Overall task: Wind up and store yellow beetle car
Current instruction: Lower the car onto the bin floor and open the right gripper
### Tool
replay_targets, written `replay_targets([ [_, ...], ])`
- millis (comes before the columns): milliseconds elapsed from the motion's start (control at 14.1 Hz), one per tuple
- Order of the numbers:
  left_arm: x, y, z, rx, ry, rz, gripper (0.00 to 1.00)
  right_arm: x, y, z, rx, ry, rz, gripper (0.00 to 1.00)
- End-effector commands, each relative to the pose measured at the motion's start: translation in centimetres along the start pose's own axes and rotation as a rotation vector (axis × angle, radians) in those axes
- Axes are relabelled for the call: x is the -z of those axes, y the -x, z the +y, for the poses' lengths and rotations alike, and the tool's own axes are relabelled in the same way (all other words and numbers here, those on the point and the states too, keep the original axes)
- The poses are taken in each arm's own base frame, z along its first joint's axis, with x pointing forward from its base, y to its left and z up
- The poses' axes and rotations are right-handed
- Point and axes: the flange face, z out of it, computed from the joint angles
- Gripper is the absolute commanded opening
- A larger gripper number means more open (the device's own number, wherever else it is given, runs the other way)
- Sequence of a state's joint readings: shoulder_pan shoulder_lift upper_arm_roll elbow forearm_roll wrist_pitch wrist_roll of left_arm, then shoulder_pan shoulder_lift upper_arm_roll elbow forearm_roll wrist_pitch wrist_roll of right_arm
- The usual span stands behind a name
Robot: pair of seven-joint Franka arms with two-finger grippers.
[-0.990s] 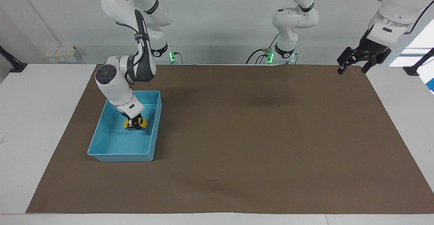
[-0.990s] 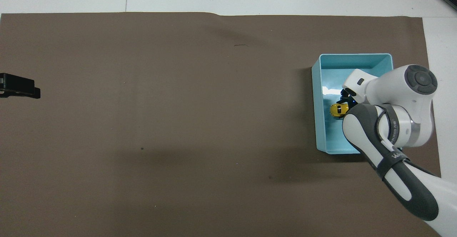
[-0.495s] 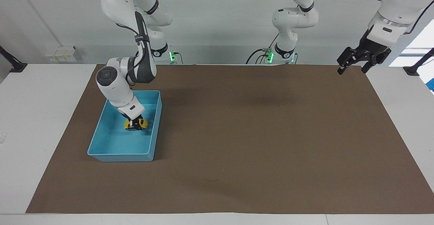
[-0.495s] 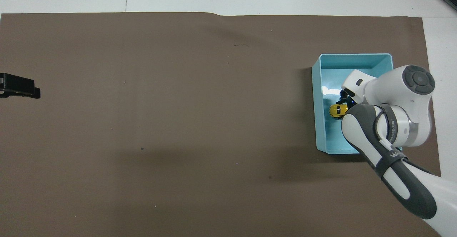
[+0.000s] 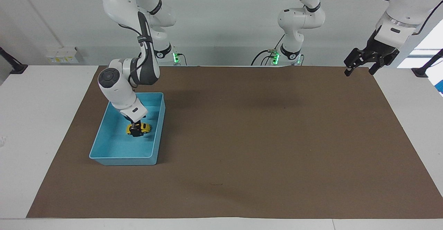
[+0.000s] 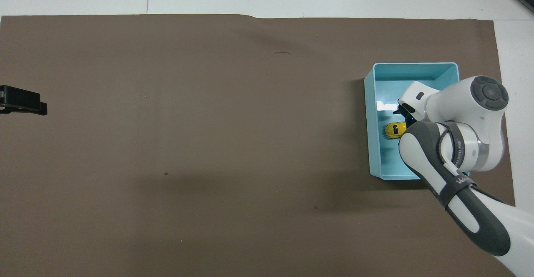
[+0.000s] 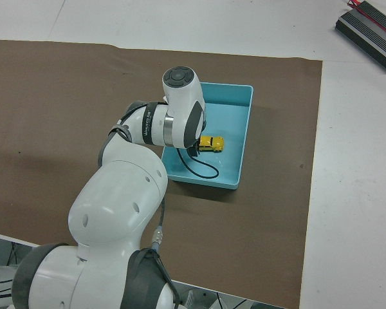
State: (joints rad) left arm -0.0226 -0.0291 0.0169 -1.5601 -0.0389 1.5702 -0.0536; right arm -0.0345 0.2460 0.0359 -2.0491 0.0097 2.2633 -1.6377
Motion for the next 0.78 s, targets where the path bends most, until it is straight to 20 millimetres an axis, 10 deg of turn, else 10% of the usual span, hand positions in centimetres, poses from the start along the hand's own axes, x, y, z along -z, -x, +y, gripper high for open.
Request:
replay_targets([
  [0,0.5,0.5,-0.2,0.001,0.002,-0.007,1.00,2.1,-0.5,0.5,-0.030,-0.006,0.006,1.00],
  [707,0.5,0.5,-0.2,0.001,0.002,-0.007,1.00,11.5,-0.2,1.8,-0.088,0.074,0.015,1.00],
])
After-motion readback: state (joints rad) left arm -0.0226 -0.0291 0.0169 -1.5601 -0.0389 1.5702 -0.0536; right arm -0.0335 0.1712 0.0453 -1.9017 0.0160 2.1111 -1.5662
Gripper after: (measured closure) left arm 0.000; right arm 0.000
